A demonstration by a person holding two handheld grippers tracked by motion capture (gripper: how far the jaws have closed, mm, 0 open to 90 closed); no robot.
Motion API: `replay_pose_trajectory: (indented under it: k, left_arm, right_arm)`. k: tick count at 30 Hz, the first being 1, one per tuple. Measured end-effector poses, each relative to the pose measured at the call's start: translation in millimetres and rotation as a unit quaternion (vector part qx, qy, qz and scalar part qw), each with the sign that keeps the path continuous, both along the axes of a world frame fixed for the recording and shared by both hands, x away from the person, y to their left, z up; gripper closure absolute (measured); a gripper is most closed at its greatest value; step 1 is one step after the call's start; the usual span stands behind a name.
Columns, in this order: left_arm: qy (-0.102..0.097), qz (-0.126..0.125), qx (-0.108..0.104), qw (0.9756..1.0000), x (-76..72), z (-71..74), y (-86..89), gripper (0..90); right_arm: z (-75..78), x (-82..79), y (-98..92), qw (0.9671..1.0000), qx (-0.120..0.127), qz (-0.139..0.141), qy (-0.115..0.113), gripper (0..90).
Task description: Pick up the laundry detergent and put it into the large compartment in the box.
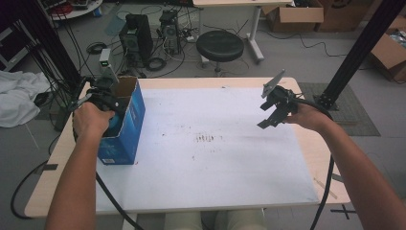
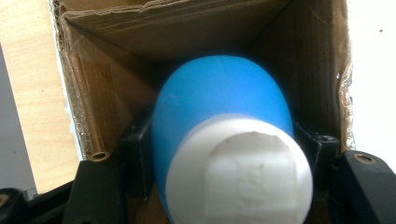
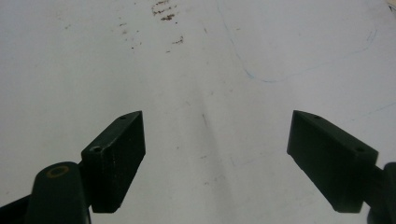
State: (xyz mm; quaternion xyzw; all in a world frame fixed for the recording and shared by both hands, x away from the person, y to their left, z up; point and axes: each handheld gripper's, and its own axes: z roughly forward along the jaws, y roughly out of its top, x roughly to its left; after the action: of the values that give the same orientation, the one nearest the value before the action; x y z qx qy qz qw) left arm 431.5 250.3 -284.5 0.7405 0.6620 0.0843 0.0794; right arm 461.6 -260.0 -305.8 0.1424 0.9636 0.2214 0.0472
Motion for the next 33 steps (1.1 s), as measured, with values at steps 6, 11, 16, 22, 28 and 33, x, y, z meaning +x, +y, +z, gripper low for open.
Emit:
replay_pose_trajectory:
  k: [6,11,16,22,28,33]
  left_arm:
    - [-0.001,0.004,-0.009,1.0,0.1,0.5,1.3,37.1]
    - [-0.008,0.013,-0.022,0.9996,-1.6,4.6,5.2,34.1]
    - [-0.016,0.017,-0.028,0.9993,-5.0,7.5,8.3,31.2]
    - [-0.024,0.013,-0.032,0.9991,-7.2,13.1,9.3,29.8]
    - [-0.029,0.012,-0.032,0.999,-9.0,21.9,9.5,29.1]
    - [-0.031,0.012,-0.031,0.9989,-10.8,28.8,9.5,28.4]
  right_arm:
    - [-0.4,-0.3,0.3,1.0,-0.001,0.0,0.001,19.0]
    - [-0.9,-0.4,1.0,1.0,-0.002,0.001,0.001,18.9]
    - [-1.2,-0.5,2.2,1.0,-0.002,0.004,0.001,18.9]
    - [-0.5,-1.3,3.4,1.0,-0.003,0.005,0.0,18.9]
    - [0.8,-2.4,2.9,1.0,-0.003,0.005,-0.001,18.9]
    - [2.4,-3.2,2.6,1.0,-0.002,0.005,-0.002,18.9]
